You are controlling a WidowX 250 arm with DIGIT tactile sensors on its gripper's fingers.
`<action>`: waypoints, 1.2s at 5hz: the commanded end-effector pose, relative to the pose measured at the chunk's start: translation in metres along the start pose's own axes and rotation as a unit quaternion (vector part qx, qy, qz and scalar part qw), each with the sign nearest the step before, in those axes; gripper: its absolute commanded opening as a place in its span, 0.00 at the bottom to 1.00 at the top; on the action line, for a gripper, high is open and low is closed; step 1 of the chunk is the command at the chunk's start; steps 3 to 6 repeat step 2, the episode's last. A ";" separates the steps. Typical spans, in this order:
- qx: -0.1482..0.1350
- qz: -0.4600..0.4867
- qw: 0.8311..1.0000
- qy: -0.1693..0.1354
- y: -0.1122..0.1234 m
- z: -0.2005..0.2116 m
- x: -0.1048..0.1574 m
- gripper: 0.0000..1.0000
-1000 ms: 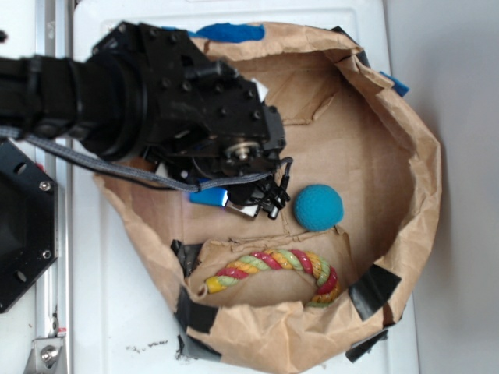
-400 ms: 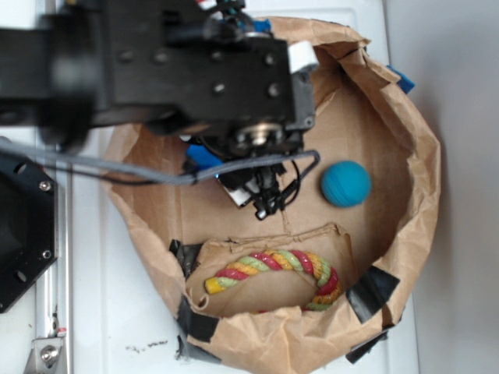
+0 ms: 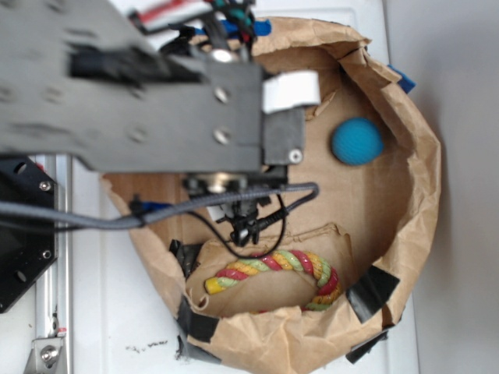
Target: Grab the blue block.
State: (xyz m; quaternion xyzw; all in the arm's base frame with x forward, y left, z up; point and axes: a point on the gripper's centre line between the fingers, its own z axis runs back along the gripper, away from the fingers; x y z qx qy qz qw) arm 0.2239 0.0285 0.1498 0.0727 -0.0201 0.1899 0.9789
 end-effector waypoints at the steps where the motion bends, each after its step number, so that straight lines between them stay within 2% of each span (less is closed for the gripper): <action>1: -0.059 -0.010 0.997 -0.053 -0.001 0.034 0.019 0.00; 6: -0.054 -0.001 0.997 -0.056 -0.005 0.031 0.019 0.00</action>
